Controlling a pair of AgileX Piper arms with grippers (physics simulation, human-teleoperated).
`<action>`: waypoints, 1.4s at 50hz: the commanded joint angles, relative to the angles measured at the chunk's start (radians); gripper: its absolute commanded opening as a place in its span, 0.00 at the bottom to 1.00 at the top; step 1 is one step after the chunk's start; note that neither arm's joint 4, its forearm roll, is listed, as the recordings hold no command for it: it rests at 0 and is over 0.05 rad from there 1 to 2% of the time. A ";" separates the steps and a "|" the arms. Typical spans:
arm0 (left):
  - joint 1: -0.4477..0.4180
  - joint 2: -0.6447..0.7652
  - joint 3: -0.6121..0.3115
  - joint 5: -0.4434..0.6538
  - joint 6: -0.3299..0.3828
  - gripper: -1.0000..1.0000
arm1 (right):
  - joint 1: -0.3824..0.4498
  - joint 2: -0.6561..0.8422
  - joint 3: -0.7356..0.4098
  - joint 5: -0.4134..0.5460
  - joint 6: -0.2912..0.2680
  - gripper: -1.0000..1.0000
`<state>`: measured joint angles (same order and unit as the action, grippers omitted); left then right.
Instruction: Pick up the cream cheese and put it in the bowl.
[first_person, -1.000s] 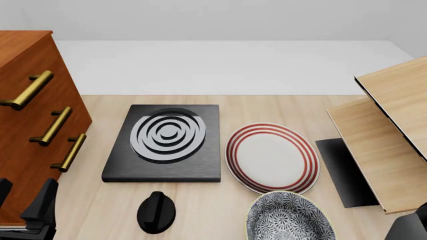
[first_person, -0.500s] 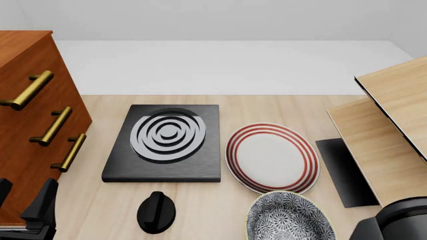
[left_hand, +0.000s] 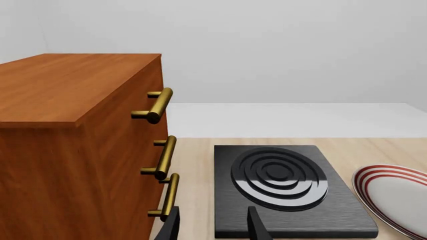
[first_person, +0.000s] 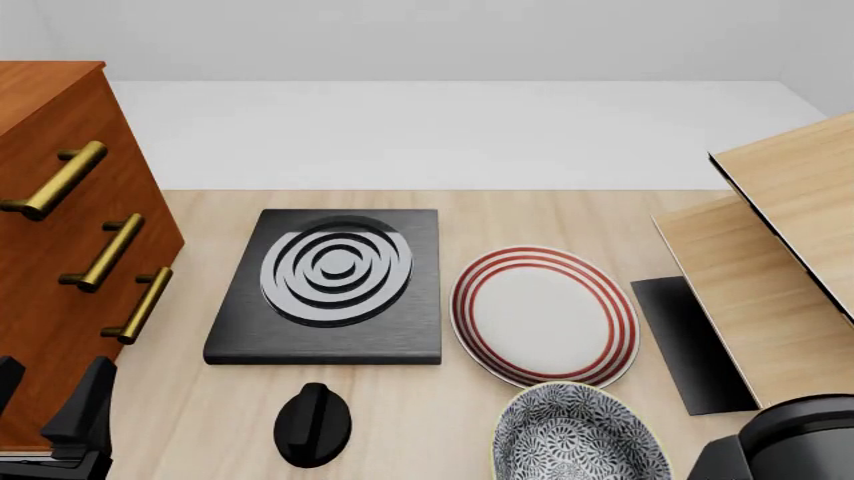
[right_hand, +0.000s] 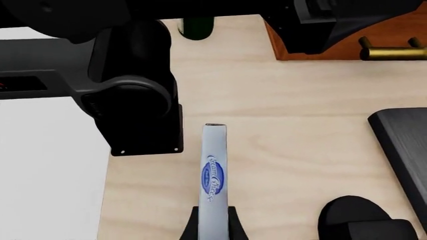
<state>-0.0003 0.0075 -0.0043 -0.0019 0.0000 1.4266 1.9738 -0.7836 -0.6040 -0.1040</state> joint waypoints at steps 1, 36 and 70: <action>0.000 0.000 0.000 0.000 0.000 1.00 | -0.011 -0.063 0.023 0.016 -0.022 0.00; 0.000 0.000 0.000 0.000 0.000 1.00 | -0.085 -0.509 0.259 0.168 -0.133 0.00; 0.000 0.000 0.000 0.000 0.000 1.00 | -0.390 -1.115 0.348 0.727 -0.209 0.00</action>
<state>-0.0002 0.0075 -0.0043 -0.0019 0.0000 1.1270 1.0291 -0.4447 -0.0426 -0.2962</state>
